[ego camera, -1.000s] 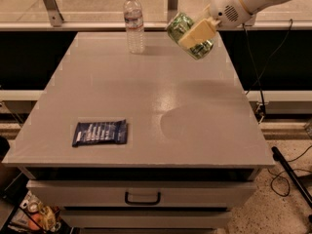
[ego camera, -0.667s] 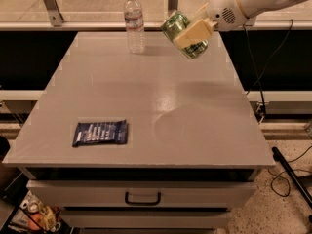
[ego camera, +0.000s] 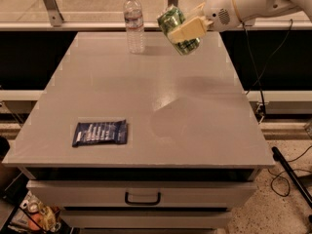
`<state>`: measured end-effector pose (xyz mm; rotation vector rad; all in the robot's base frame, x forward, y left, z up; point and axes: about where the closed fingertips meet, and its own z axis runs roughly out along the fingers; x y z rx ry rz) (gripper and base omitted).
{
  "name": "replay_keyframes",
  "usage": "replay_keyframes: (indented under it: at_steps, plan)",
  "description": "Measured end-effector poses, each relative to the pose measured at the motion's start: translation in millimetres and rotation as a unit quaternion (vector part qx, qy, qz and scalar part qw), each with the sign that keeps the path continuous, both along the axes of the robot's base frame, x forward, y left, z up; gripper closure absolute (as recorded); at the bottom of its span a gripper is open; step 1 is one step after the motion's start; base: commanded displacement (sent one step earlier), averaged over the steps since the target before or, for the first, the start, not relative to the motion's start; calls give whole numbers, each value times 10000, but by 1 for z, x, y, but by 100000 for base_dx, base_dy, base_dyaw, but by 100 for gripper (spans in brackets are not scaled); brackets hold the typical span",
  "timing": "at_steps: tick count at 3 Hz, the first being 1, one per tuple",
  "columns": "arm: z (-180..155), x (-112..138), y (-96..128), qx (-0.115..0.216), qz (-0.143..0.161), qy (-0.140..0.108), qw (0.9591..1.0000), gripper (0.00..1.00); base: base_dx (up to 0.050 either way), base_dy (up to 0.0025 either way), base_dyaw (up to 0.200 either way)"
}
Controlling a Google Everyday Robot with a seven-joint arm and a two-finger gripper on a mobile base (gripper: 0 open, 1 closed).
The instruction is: Place green can upright
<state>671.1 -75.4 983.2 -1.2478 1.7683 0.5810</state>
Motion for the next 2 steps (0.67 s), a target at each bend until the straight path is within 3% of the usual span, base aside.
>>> replay_keyframes:
  at_steps: [2]
  plan:
    - [-25,28,-8,741,-96,4,9972,100,0,0,0]
